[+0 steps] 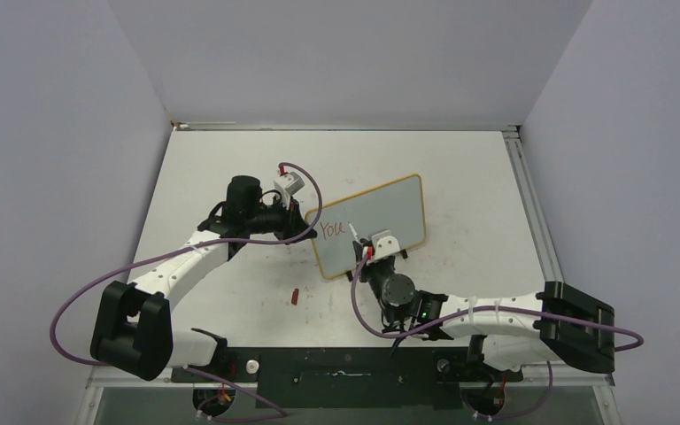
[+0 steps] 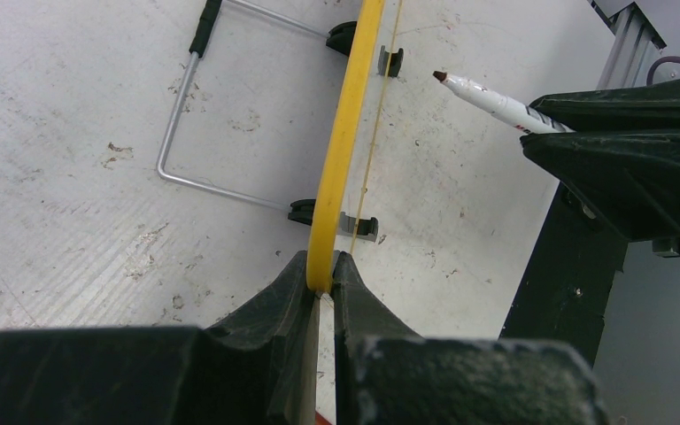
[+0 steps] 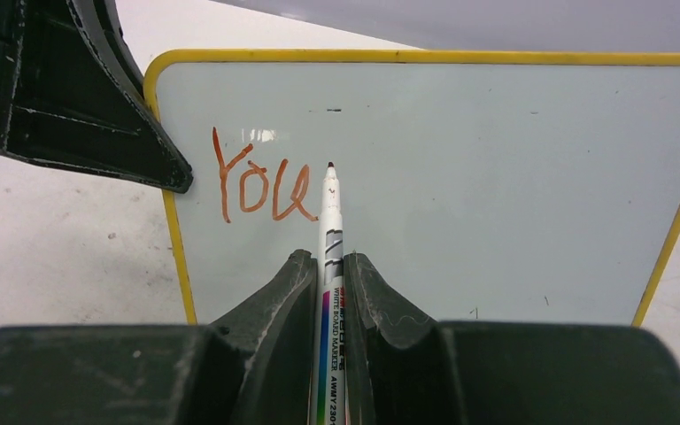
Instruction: Write a sentence on the whiteboard
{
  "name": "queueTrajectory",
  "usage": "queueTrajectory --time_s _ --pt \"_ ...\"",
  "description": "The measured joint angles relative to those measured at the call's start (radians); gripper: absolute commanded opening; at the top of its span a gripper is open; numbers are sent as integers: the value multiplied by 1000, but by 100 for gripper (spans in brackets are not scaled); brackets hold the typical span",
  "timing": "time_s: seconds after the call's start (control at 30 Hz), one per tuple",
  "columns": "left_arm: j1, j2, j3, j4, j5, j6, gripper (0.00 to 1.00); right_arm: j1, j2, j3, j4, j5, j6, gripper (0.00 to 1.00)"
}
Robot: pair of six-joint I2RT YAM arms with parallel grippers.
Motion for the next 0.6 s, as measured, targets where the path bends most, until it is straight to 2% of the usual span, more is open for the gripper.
queueTrajectory --time_s 0.6 --pt "0 0 2 -3 0 0 0 -63 86 34 72 -85 -92 5"
